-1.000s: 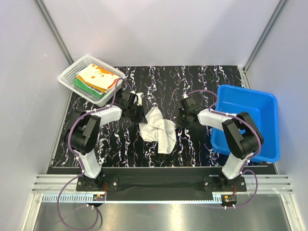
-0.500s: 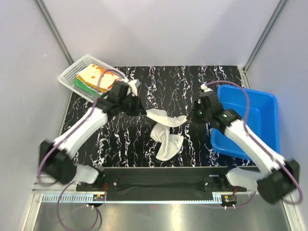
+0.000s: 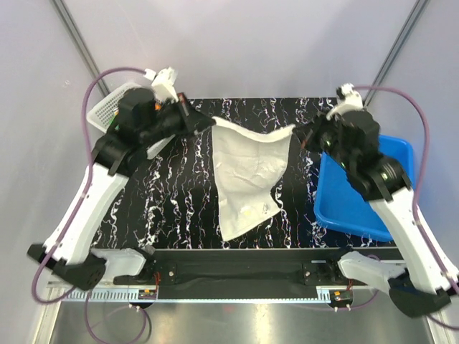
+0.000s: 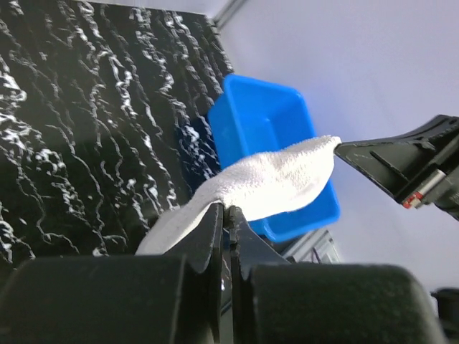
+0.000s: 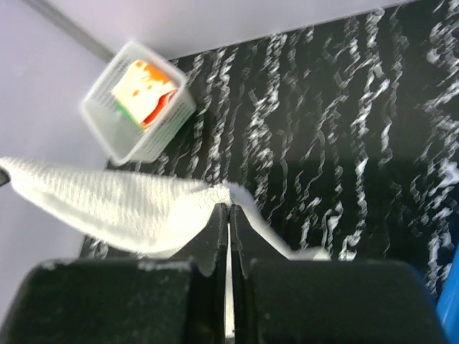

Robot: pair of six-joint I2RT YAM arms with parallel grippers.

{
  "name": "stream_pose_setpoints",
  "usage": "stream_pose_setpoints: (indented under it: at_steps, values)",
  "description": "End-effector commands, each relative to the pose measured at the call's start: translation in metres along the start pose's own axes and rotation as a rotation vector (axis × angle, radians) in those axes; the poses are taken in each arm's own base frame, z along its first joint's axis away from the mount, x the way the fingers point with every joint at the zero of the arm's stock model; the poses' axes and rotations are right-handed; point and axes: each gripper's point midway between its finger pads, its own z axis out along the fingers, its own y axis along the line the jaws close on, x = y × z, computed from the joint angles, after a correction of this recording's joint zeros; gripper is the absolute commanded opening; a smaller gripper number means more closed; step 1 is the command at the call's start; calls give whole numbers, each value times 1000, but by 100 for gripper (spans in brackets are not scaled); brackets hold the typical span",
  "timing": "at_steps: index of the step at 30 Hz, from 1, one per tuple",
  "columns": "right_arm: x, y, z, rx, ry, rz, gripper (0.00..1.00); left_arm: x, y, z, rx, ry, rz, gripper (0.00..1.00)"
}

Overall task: Fold and stack the towels
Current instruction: Flatten out the crumpled towel

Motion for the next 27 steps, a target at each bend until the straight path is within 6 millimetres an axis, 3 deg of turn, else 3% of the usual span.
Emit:
stream_pose_setpoints:
  at_steps: [1,3,5,6,9,10,11,12,13,14,15,16,17,18,21,24,27]
  values:
    - [-39,-4,47,104,-102,-101,0,-30,17,36,-80,-22,40,0]
    - [-66,8,63,111,-140,-133,0,-47,16,45,-95,-38,62,0]
    - [-77,8,66,150,-131,-168,0,-64,12,53,-109,-38,74,0]
    - [-94,17,64,142,-152,-168,0,-66,13,54,-124,-33,70,0]
    - [-86,21,45,123,-82,-173,0,-59,4,44,-106,-9,47,0]
    - [-75,25,38,83,-35,-168,0,-55,1,39,-98,-7,34,0]
    - [-68,28,30,54,-13,-163,0,-57,-13,17,-64,-37,38,0]
    - [-55,29,12,10,18,-153,0,-43,-8,20,-58,-17,27,0]
    - [-47,30,2,-17,30,-135,0,-36,-22,10,1,-12,14,0]
    - [-20,20,3,-20,91,-135,0,-33,-36,-13,59,-39,14,0]
    - [-19,28,-26,-94,63,-123,0,-21,-36,-14,93,-36,5,0]
    - [-13,29,-34,-127,55,-112,0,-11,-42,-20,124,-26,-16,0]
    - [9,18,-35,-118,100,-107,0,-7,-46,-29,141,-39,-23,0]
    - [9,17,-54,-144,70,-97,0,2,-49,-42,165,-53,-26,0]
    - [30,15,-77,-198,90,-56,0,16,-65,-63,240,-50,-62,0]
    - [29,24,-104,-267,69,4,0,36,-74,-64,259,1,-113,0]
    - [12,43,-131,-341,29,69,0,44,-87,-68,244,33,-106,0]
